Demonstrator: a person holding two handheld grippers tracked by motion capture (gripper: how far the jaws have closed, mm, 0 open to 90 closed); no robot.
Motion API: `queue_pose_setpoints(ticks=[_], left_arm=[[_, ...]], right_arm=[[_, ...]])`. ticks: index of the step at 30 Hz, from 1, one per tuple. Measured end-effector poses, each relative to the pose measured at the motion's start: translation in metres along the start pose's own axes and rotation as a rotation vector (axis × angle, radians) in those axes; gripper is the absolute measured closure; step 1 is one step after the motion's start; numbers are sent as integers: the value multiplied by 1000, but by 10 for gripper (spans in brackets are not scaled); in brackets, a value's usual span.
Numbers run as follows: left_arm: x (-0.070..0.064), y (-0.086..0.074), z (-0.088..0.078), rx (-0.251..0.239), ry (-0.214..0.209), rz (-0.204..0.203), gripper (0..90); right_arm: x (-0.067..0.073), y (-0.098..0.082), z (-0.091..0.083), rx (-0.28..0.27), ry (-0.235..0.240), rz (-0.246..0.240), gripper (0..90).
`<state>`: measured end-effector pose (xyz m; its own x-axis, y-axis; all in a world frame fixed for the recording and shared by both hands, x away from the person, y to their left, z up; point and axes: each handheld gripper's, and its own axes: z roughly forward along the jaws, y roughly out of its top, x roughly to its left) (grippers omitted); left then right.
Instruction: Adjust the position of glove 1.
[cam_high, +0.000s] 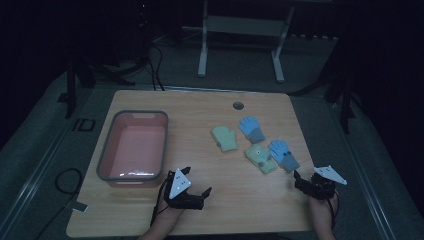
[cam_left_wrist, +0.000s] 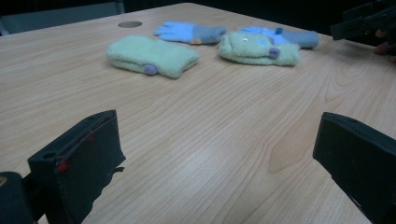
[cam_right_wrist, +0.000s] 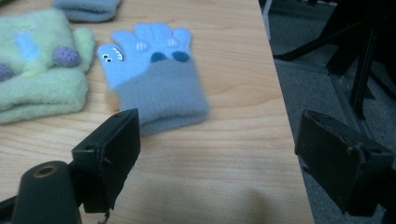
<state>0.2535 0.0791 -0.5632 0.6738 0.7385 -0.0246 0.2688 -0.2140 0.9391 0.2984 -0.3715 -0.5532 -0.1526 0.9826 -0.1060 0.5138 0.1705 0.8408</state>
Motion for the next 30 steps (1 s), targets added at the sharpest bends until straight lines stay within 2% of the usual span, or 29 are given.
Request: queue_pose_setpoints(ticks=[4, 6, 9, 11, 13, 14, 15, 18, 19, 20, 21, 22, 23, 27, 30], left_arm=[[-1, 0, 0, 2, 2, 6, 15], [-1, 0, 0, 5, 1, 13, 15], [-1, 0, 1, 6, 2, 12, 15], [-1, 0, 0, 4, 2, 10, 15], [-1, 0, 0, 4, 3, 10, 15], [-1, 0, 0, 5, 2, 12, 15], [-1, 0, 1, 6, 1, 12, 15], [-1, 0, 1, 5, 1, 13, 15], [-1, 0, 0, 4, 1, 11, 15], [-1, 0, 0, 4, 1, 10, 15], [-1, 0, 0, 3, 1, 9, 15], [-1, 0, 0, 1, 1, 8, 15], [-1, 0, 0, 1, 0, 7, 15], [0, 0, 0, 3, -3, 8, 15], [0, 0, 0, 4, -3, 9, 15]], right_arm=[[-1, 0, 0, 14, -1, 11, 141], [-1, 1, -1, 49, 5, 14, 133], [0, 2, -2, 68, 19, 12, 130], [3, 3, -3, 109, 9, -18, 131], [3, 3, -4, 110, 3, -20, 131], [3, 5, -6, 127, -16, -32, 136], [2, 6, -7, 144, -13, -32, 143], [-1, 11, -6, 212, 71, -1, 157], [-1, 13, -6, 218, 94, 10, 167], [-1, 14, -6, 225, 102, 15, 160], [1, 16, -6, 237, 82, 12, 144], [1, 16, -6, 237, 82, 12, 144], [3, 19, -6, 246, 70, -24, 115], [5, 26, -7, 241, 97, -14, 115], [6, 30, -9, 221, 86, -30, 114]])
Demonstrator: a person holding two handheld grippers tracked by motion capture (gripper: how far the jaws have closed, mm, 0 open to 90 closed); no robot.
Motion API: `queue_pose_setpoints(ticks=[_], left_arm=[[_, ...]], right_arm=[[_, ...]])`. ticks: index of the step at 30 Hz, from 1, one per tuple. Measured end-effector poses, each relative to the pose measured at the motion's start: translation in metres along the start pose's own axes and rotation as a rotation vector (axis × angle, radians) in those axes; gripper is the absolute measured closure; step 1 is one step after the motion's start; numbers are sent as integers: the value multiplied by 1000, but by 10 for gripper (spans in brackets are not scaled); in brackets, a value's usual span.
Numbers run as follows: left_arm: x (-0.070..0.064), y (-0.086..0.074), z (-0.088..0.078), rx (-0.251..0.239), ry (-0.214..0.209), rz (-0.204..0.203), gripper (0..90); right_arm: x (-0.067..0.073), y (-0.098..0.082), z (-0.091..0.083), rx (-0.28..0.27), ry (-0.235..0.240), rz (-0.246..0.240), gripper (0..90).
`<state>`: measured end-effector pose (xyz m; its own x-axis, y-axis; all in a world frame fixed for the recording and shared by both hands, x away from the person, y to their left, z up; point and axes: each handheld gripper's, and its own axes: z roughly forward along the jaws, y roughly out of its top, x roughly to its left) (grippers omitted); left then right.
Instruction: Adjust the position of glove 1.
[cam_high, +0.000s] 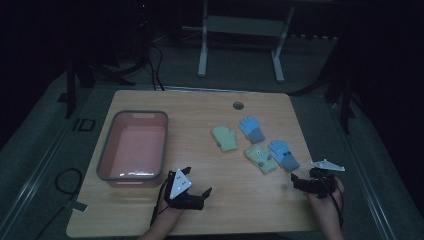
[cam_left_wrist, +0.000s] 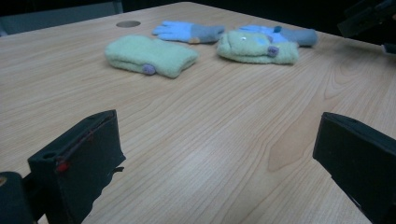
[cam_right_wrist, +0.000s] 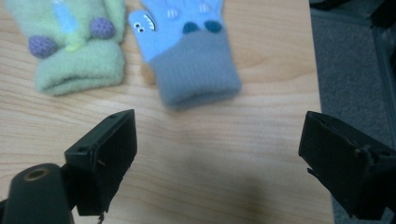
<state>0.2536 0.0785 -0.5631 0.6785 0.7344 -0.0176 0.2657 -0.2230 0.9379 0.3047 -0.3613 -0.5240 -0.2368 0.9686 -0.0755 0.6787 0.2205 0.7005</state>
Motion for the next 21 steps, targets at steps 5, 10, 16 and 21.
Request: queue_pose_setpoints(ticks=[5, 10, 16, 21], left_arm=[[0, 0, 0, -1, 0, 0, 15], [0, 0, 0, -1, -1, 1, 15], [0, 0, 0, -2, -2, 2, 15], [0, 0, 0, -1, -2, 3, 15]], right_arm=[[1, 7, -1, 2, 43, 0, 140], [3, 13, -2, -4, 40, -18, 148], [6, 31, -4, -49, 58, -24, 181], [11, 46, -7, -78, 91, -31, 221]])
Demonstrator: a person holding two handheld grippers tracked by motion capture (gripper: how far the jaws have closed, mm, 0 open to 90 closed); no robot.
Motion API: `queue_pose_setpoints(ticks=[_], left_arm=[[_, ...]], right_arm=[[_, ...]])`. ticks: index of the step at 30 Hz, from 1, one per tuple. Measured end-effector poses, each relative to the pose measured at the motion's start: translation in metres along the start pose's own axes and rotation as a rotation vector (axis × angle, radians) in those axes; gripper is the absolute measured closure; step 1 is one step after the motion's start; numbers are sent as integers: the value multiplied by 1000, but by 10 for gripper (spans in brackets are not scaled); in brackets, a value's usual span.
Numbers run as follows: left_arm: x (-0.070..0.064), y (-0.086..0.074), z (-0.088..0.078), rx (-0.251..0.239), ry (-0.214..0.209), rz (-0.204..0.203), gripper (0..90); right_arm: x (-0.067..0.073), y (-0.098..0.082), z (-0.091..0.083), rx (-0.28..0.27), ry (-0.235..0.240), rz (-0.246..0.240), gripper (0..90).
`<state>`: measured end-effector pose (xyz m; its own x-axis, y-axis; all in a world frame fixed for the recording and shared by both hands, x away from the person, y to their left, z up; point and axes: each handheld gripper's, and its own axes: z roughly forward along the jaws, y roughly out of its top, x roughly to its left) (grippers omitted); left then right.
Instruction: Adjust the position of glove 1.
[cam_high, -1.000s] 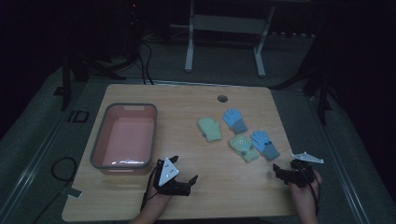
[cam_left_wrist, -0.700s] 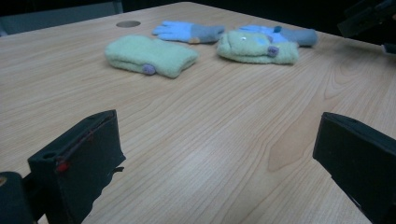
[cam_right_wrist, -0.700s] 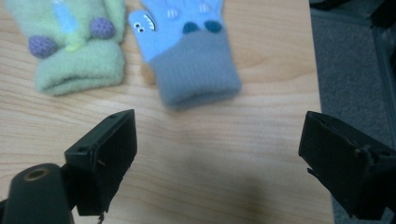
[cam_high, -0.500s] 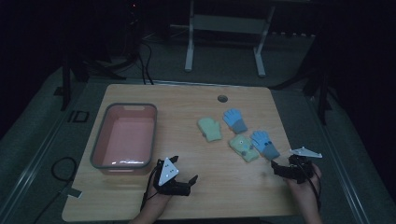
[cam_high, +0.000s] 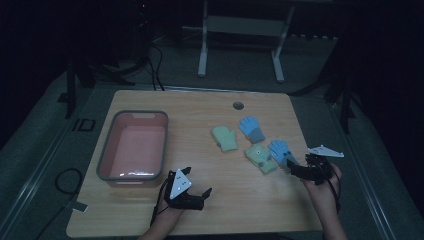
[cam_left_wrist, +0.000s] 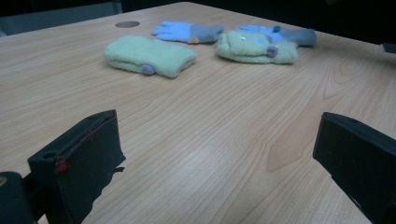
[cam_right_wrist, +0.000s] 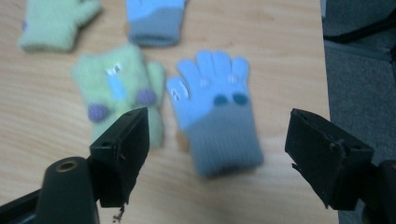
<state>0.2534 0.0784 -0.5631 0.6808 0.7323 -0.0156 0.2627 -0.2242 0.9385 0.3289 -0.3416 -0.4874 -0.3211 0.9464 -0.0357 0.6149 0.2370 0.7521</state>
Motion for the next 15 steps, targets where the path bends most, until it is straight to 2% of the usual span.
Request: queue_pose_setpoints(ticks=[3, 8, 13, 15], left_arm=[[0, 0, 0, 1, -1, -1, 15], [0, 0, 0, 0, -2, -2, 15], [0, 0, 0, 0, -2, 1, 15], [0, 0, 0, 0, -3, 1, 15]], right_arm=[[4, 9, 1, -18, -8, -22, 221], [11, 22, 6, -28, 7, -40, 221], [18, 32, 10, -40, 32, -52, 221], [23, 41, 11, -52, 47, -74, 222]])
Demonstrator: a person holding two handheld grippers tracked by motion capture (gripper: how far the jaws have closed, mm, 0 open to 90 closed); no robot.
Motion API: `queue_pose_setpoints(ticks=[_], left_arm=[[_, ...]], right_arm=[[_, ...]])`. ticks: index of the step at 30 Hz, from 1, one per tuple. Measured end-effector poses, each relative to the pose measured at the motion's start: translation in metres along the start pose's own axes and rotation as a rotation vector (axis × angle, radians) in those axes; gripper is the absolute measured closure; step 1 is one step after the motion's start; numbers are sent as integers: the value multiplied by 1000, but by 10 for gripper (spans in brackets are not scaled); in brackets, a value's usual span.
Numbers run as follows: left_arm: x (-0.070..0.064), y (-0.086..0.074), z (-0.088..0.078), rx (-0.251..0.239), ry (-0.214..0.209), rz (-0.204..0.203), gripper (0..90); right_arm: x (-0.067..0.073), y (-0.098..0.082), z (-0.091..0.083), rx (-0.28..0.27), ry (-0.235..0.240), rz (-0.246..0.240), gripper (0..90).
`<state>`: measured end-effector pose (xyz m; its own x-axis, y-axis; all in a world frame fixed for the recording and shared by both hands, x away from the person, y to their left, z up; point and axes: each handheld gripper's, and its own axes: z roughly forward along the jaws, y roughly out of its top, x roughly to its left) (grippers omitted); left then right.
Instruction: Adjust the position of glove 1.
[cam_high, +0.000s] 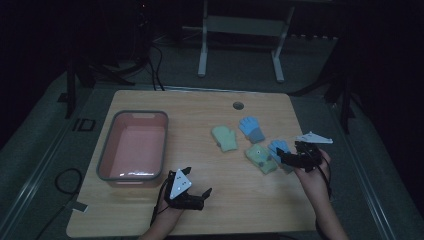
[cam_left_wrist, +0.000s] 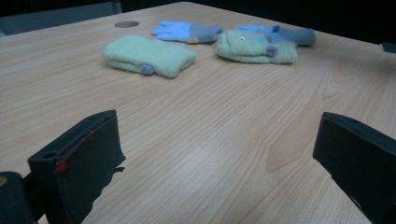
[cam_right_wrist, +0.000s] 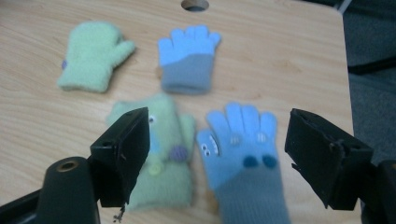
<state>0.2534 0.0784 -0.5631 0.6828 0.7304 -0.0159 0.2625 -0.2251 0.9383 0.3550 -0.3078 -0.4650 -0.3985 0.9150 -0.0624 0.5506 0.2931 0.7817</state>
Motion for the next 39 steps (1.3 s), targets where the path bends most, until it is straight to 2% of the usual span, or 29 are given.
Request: queue_pose_setpoints(ticks=[2, 4, 9, 12, 14, 22, 26, 33, 39], left_arm=[[0, 0, 0, 0, 0, 0, 15], [0, 0, 0, 1, 0, 1, 15], [-1, 0, 0, -1, 2, 7, 15], [-1, 0, 0, 1, -1, 4, 15], [-1, 0, 0, 1, -2, 5, 15], [0, 0, 0, -2, -4, 4, 15], [0, 0, -1, -3, -5, 2, 15], [0, 0, 0, -3, -8, 4, 15], [-1, 0, 0, -3, -9, 9, 15]], right_arm=[[3, 6, 2, -6, 25, -1, 228], [4, 9, 3, -6, 29, -7, 228], [14, 24, 13, 6, 76, -52, 336], [18, 27, 18, 3, 93, -56, 339], [26, 31, 26, 4, 116, -63, 339], [43, 43, 41, 3, 136, -84, 339], [54, 51, 54, 8, 146, -110, 344], [65, 56, 69, 9, 181, -113, 345], [73, 60, 84, 21, 188, -129, 352]])
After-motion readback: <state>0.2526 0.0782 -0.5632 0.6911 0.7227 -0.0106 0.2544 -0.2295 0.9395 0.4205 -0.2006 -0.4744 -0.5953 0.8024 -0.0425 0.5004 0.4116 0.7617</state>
